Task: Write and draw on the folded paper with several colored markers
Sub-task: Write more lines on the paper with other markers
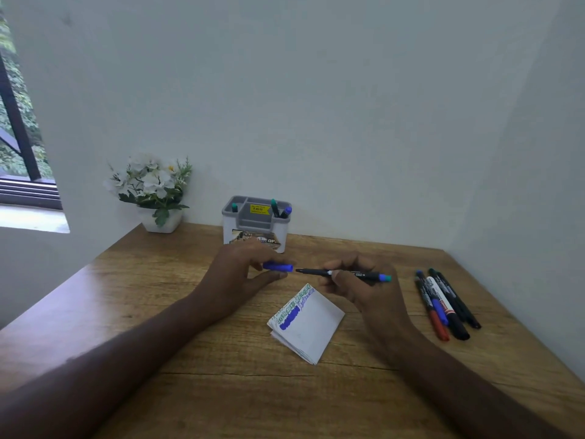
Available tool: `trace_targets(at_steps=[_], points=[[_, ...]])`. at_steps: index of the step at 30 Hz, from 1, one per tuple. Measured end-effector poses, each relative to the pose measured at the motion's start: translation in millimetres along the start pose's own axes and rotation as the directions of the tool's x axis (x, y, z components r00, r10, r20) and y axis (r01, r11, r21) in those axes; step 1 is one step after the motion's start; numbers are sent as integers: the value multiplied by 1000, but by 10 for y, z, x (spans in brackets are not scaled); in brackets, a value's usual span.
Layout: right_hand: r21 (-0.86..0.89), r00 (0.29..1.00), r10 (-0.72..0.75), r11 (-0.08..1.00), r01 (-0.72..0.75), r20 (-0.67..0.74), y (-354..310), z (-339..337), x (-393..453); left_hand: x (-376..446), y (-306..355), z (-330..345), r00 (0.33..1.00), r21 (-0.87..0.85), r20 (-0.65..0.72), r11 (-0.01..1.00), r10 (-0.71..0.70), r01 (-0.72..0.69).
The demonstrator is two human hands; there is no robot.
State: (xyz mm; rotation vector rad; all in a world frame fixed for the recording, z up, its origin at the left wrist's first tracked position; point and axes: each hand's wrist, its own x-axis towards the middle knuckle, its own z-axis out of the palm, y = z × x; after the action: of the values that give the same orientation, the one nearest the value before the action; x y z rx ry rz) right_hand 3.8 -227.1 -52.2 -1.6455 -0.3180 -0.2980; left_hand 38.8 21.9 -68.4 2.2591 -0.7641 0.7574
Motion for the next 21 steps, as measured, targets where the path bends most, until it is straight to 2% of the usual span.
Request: trace_targets(at_steps=[6, 10, 15, 19, 21], points=[[-71, 999, -6, 997, 10, 46, 26, 3, -11, 4, 17, 10, 997, 16, 44, 998, 60, -61], [-185, 998, 20, 983, -7, 67, 45, 30, -14, 14, 20, 21, 988, 43, 110, 993, 109, -115], [-239, 1000, -12, 971, 9, -11, 57, 14, 5, 15, 60, 31, 996, 108, 55, 992, 66, -71], [-442, 1000, -28, 897, 22, -6, 120, 102, -16, -8, 163, 91, 990, 43, 134, 997, 50, -56], [-400, 999, -39, 916, 28, -20, 105, 111, -13, -14, 211, 114, 995, 58, 95, 997, 43, -49]])
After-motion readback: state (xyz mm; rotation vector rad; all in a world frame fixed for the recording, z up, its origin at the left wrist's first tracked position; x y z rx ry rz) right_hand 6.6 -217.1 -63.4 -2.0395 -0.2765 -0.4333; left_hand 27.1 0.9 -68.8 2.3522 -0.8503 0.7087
